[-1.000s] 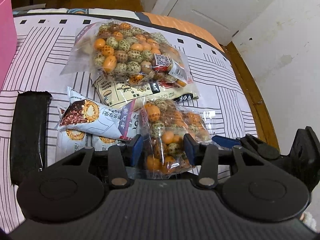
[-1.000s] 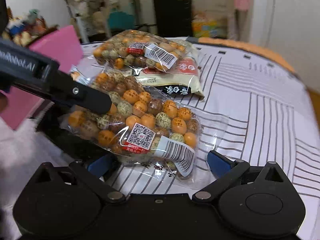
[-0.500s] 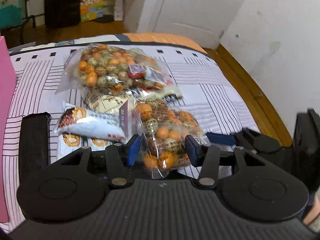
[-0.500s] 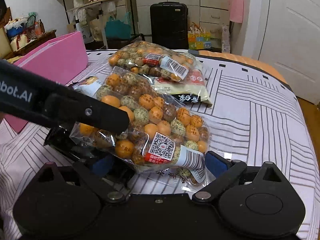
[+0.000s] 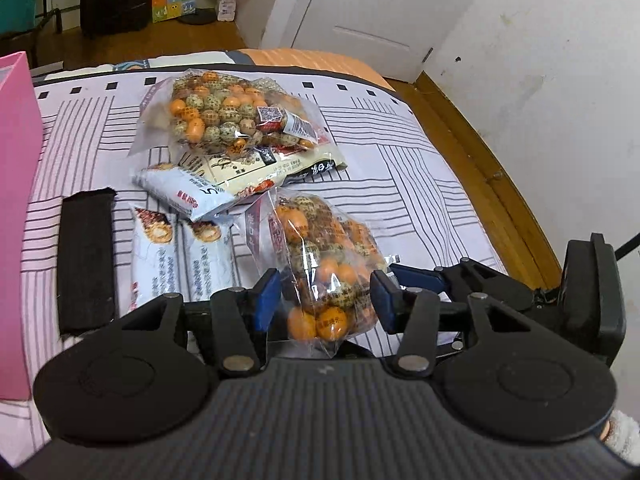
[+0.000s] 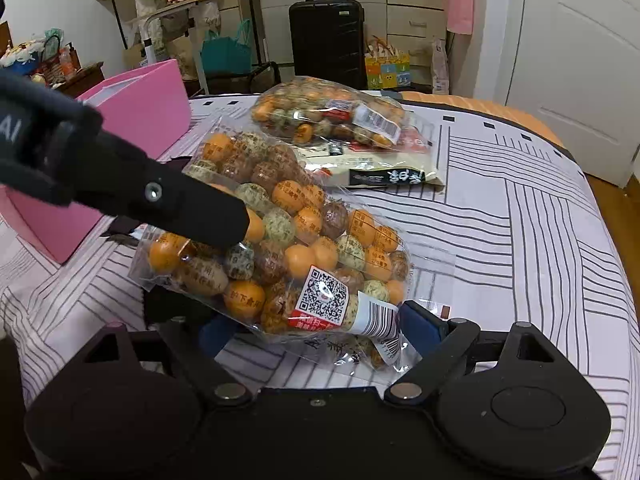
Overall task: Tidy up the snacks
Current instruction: 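Lift the peanut bag with the left gripper and lower it into the box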
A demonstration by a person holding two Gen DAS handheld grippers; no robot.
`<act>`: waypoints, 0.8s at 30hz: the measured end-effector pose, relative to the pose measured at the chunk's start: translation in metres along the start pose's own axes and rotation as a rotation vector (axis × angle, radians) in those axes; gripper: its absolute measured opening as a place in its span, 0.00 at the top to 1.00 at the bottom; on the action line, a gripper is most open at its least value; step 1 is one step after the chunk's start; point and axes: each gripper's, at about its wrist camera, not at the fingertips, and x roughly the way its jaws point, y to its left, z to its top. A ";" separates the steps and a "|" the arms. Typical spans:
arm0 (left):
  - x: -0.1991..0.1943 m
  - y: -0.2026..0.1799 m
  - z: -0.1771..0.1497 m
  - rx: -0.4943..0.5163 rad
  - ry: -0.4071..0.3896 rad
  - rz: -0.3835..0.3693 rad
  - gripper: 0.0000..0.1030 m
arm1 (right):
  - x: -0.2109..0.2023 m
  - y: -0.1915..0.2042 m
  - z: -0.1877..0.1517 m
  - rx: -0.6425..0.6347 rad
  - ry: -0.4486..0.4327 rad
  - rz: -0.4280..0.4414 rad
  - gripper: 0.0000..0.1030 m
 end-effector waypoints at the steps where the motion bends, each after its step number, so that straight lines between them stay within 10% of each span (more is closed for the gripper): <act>1: -0.004 0.000 -0.001 0.001 0.008 -0.002 0.55 | -0.003 0.002 0.000 0.001 -0.004 0.003 0.12; 24: -0.120 0.020 -0.036 -0.003 -0.061 0.003 0.54 | -0.086 0.100 0.013 -0.160 -0.085 0.006 0.17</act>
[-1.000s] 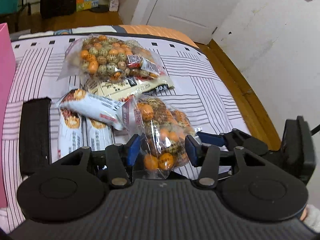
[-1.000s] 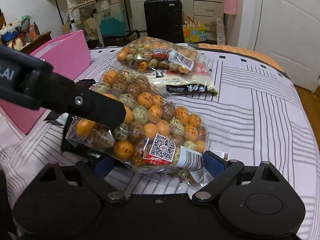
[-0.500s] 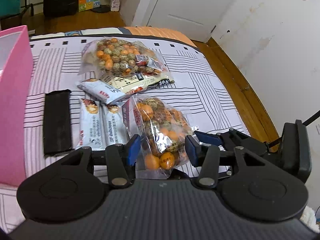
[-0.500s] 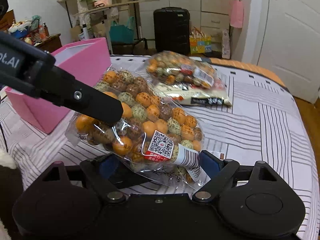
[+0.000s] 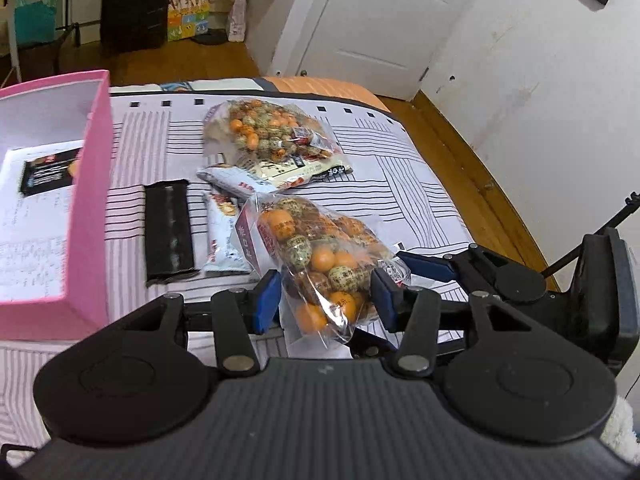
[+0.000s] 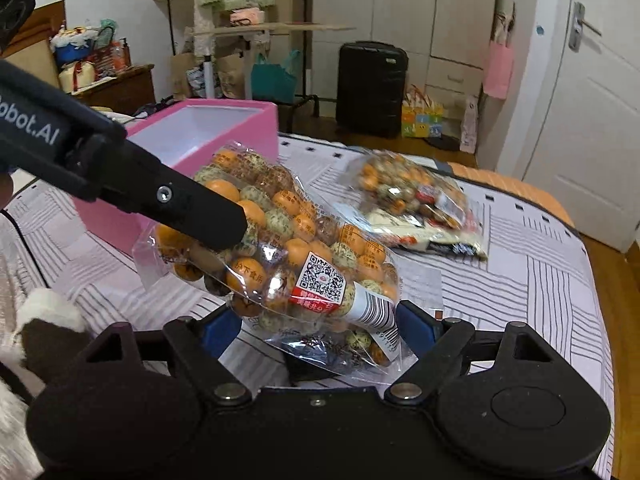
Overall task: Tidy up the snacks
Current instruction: 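Lift the peanut bag with the left gripper and lower it into the box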
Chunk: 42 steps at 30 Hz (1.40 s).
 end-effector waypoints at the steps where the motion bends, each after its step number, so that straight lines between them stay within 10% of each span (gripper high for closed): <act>1: -0.008 0.001 -0.003 0.002 -0.011 0.003 0.54 | -0.003 0.006 0.003 -0.010 -0.004 0.001 0.18; 24: -0.167 0.085 -0.019 -0.044 -0.237 0.158 0.54 | 0.022 0.133 0.110 -0.269 -0.117 0.137 0.18; 42: -0.096 0.236 0.022 -0.165 -0.171 0.246 0.53 | 0.167 0.180 0.146 -0.355 0.061 0.106 0.19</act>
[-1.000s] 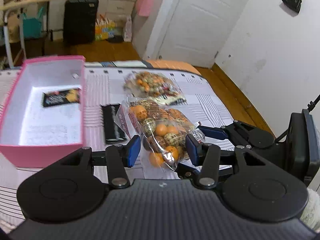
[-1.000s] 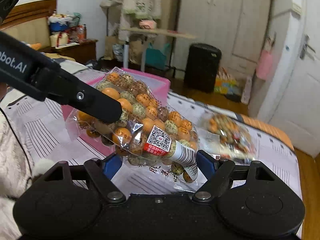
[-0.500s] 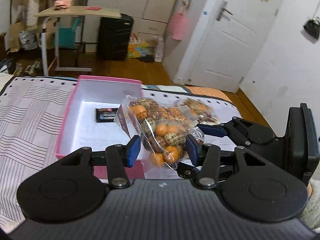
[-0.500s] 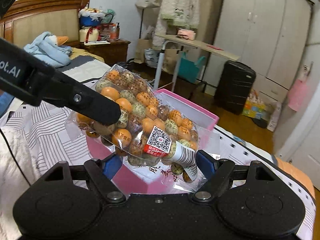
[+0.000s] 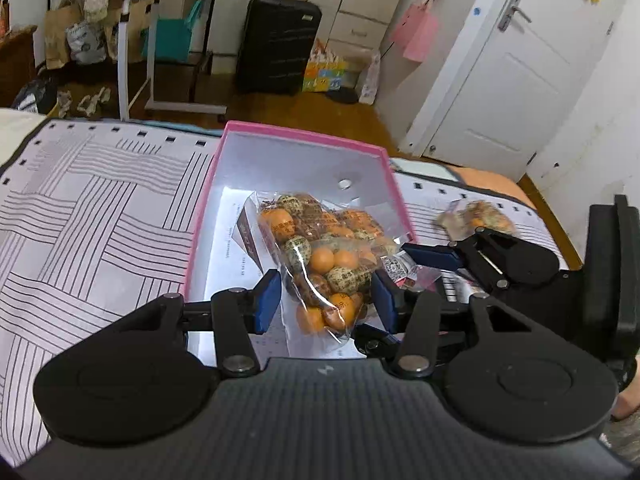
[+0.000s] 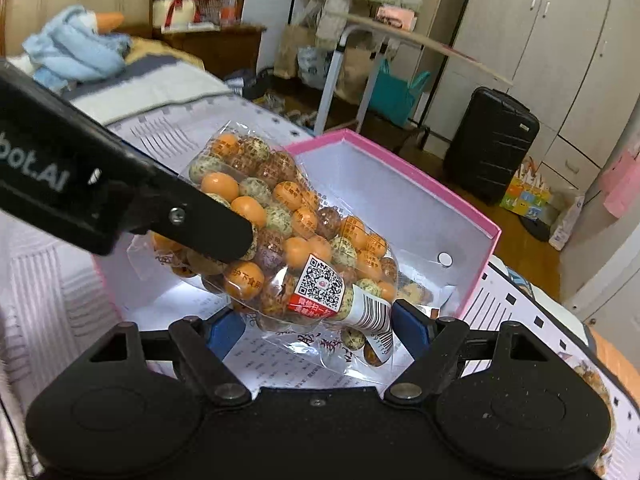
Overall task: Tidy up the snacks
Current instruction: 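Lift the peanut bag with the left gripper and lower it into the box, then move the left gripper to the white wafer bars and grasp one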
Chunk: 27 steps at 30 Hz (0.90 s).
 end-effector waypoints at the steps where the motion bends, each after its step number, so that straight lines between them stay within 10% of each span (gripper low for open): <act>1: 0.007 0.005 0.002 -0.010 0.010 -0.001 0.53 | 0.004 0.000 0.002 0.004 0.024 0.004 0.19; 7: 0.038 0.026 0.003 -0.088 0.027 0.006 0.52 | 0.014 0.010 0.011 -0.046 0.097 0.024 0.20; 12: 0.063 0.016 0.006 -0.035 0.006 0.171 0.49 | -0.018 -0.008 0.004 0.071 0.013 0.102 0.19; 21: 0.013 -0.016 0.002 0.057 -0.058 0.187 0.45 | -0.123 -0.068 -0.032 0.314 -0.212 0.305 0.18; 27: -0.028 -0.044 0.007 0.071 -0.050 0.186 0.45 | -0.159 -0.104 -0.056 0.377 -0.192 0.220 0.17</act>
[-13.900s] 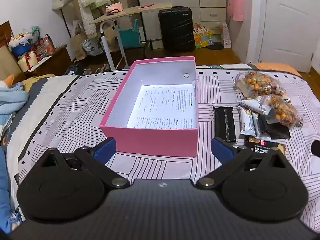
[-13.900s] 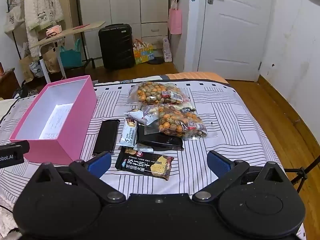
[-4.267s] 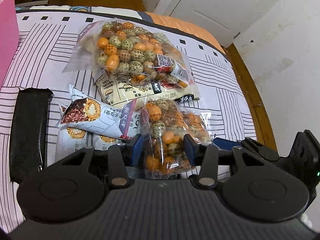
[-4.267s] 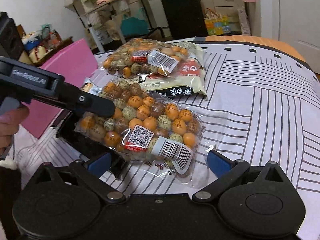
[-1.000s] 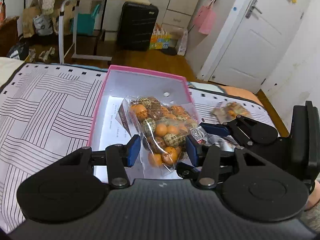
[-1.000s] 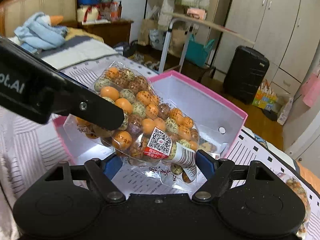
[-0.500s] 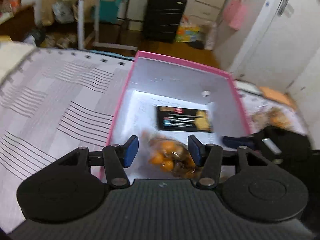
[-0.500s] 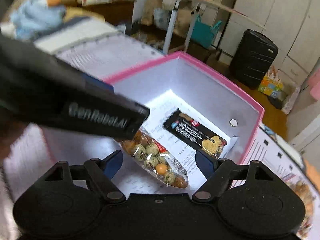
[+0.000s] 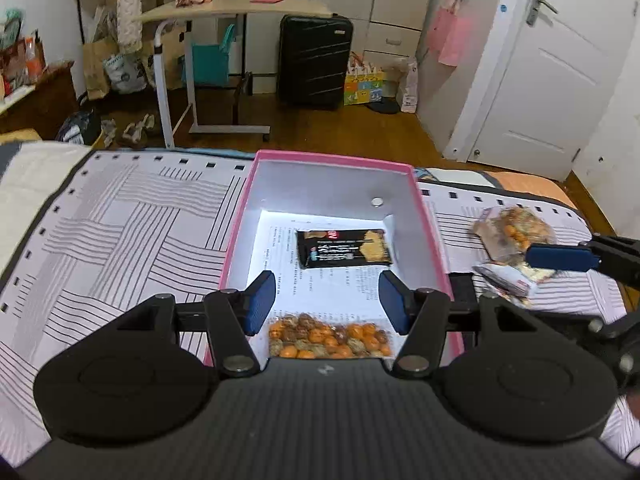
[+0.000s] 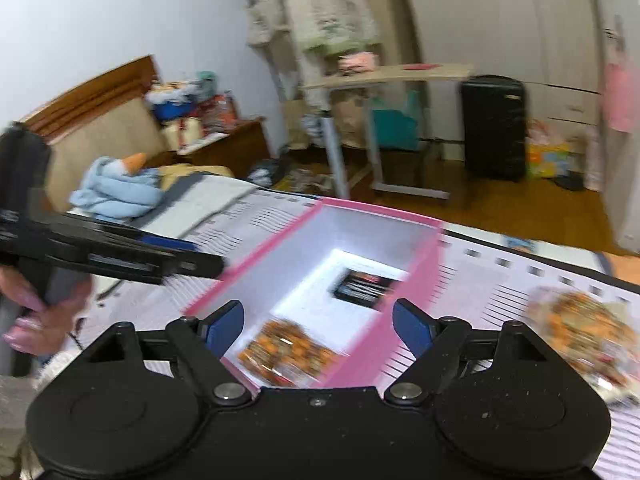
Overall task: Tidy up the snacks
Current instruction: 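Move the left gripper to the white wafer bars and grasp one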
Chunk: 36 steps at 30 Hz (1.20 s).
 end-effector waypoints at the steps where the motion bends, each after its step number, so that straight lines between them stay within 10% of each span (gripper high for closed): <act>1: -0.008 -0.007 0.001 0.015 0.004 -0.001 0.45 | -0.008 -0.006 0.000 0.006 0.006 -0.021 0.17; 16: -0.008 -0.123 -0.021 0.127 0.095 -0.232 0.49 | -0.061 -0.074 -0.079 0.174 0.099 -0.139 0.18; 23: 0.051 -0.163 -0.044 0.119 0.155 -0.294 0.55 | -0.010 -0.094 -0.108 0.124 0.125 -0.152 0.42; 36: 0.172 -0.201 -0.082 0.066 0.186 -0.204 0.61 | 0.067 -0.125 -0.147 0.178 0.055 -0.301 0.48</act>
